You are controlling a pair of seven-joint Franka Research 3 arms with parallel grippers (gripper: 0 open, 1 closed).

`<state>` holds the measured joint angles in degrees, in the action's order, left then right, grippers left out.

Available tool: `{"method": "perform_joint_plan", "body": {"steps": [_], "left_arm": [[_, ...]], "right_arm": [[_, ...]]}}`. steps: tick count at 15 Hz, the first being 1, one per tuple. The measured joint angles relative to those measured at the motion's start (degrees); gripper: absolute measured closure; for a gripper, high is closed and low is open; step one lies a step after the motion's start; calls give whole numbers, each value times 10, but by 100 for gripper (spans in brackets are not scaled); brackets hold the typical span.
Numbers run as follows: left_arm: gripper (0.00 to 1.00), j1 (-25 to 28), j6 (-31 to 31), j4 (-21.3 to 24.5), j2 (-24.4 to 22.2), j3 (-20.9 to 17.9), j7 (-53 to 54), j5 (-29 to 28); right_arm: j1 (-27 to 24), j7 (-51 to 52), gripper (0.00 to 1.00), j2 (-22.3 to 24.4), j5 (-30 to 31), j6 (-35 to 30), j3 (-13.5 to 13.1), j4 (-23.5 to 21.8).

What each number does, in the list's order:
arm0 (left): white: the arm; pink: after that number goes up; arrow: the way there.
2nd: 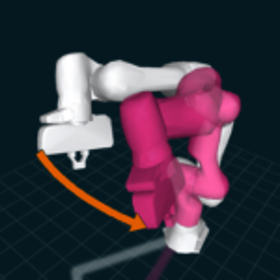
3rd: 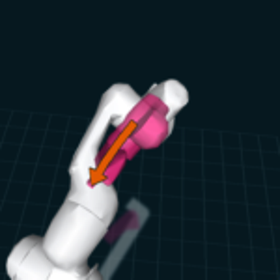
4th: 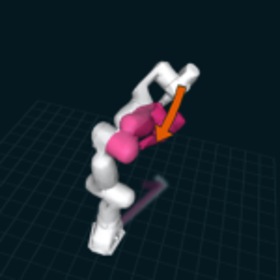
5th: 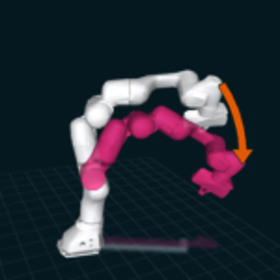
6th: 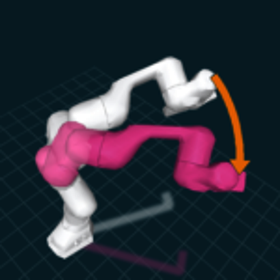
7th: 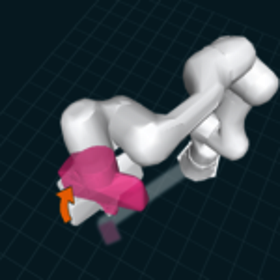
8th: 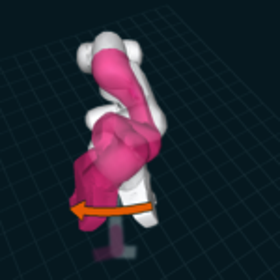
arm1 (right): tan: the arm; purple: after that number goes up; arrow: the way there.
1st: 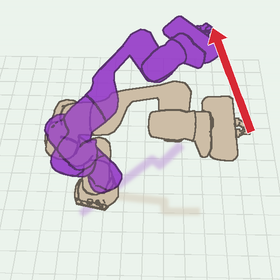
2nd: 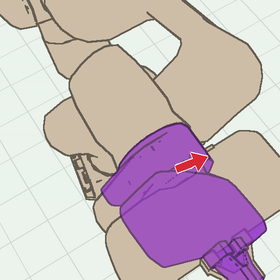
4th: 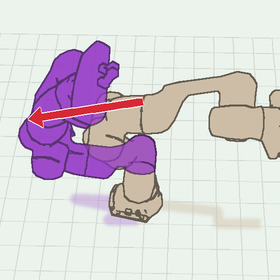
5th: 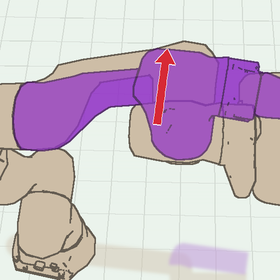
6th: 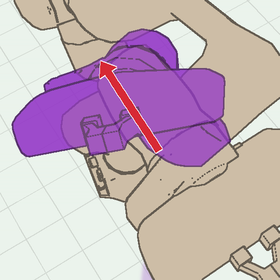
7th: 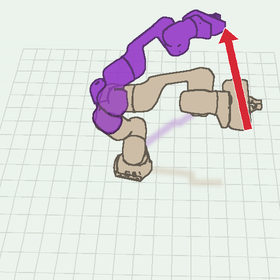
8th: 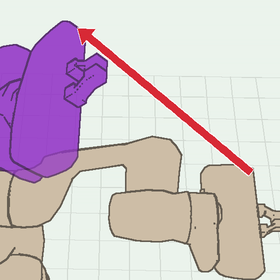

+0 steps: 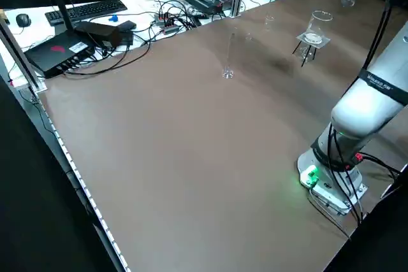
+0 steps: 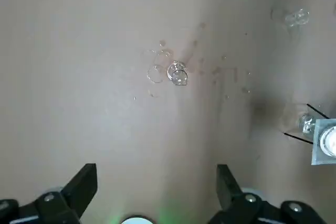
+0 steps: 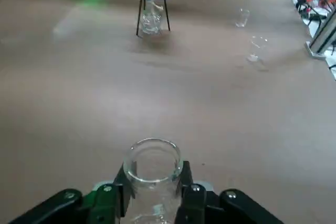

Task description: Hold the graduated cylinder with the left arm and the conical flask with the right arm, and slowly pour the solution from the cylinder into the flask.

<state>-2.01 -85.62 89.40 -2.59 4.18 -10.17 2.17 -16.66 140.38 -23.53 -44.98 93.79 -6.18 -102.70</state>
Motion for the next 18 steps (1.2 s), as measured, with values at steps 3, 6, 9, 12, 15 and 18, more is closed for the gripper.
{"method": "perform_joint_plan", "body": {"steps": [3, 6, 9, 12, 15, 18], "left_arm": [[0, 0, 0, 0, 0, 0, 0, 0], [0, 0, 1, 0, 0, 1, 1, 0], [0, -2, 5, 1, 1, 1, 2, 0], [0, -3, 5, 1, 1, -3, 5, 0], [0, -9, 5, 1, 1, -18, 10, 0], [0, -20, 5, 1, 0, -35, 12, 0]], "right_arm": [[-24, 10, 60, -25, -9, -50, 0, -5], [-41, 21, 60, -53, -10, -71, 0, -10], [-52, 36, 60, -80, -11, -85, 0, -14], [-62, 64, 60, -99, -16, -86, 0, -14], [-72, 80, 60, -115, -25, -85, 1, -14], [-82, 82, 60, -124, -28, -84, 1, -13]]}}
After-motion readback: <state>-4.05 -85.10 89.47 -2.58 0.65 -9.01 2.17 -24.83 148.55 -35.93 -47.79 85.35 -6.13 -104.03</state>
